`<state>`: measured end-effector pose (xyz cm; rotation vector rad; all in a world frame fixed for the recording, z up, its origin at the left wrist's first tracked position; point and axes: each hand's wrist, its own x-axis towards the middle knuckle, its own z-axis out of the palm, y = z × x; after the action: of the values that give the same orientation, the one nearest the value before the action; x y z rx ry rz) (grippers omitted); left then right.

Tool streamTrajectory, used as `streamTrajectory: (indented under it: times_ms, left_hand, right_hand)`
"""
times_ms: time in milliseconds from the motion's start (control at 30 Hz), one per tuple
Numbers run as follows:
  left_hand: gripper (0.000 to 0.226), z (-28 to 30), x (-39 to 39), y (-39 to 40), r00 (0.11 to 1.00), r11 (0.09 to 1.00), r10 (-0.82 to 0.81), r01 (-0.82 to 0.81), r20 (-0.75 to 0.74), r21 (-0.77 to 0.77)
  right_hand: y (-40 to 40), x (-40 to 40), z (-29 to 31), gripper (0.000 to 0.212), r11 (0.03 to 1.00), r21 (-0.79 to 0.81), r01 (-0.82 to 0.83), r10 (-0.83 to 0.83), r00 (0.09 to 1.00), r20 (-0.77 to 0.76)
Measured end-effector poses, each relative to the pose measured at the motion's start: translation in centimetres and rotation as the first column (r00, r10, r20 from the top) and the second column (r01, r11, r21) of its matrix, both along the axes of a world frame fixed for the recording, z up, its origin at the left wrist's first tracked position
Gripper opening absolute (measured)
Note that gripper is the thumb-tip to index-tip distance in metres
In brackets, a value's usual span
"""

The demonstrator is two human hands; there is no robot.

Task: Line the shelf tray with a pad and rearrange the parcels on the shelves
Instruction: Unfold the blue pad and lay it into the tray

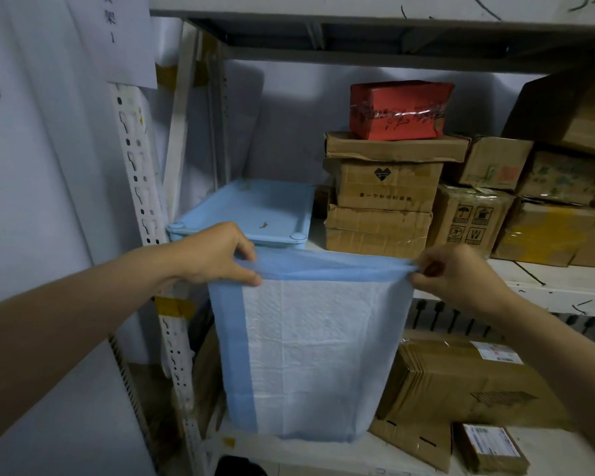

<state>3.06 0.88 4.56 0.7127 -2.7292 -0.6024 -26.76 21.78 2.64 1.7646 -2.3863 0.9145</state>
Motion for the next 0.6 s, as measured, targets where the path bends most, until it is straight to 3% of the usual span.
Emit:
streamTrajectory:
  times_ms: [133,367,500,600]
  left_hand:
    - [0.009,0.2,1.3,-0.1,0.993,0.994,0.07,-0.06,-0.097,0.095]
    - [0.018,-0.1,2.1,0.4,0.925,0.96,0.278,-0.258,-0.259,0.109]
    - [0.021,0.1,2.3,0.7,0.894,0.948,0.317,-0.312,-0.316,0.068]
    - [0.02,0.7,2.5,0.9,0.894,0.943,0.328,-0.328,-0.305,0.052]
  right_hand:
    - [-0.5,0.1,0.4,0.009,0.997,-0.073,0.017,-0.009,0.994,0.106]
    - [-1.3,1.0,1.2,0.013,0.992,-0.122,0.022,-0.01,0.995,0.096]
    - [-1.6,1.1,1.6,0.014,0.985,-0.173,0.013,0.011,0.991,0.136]
    - [-1.8,1.0,2.1,0.027,0.975,-0.223,-0.022,0.064,0.981,0.185]
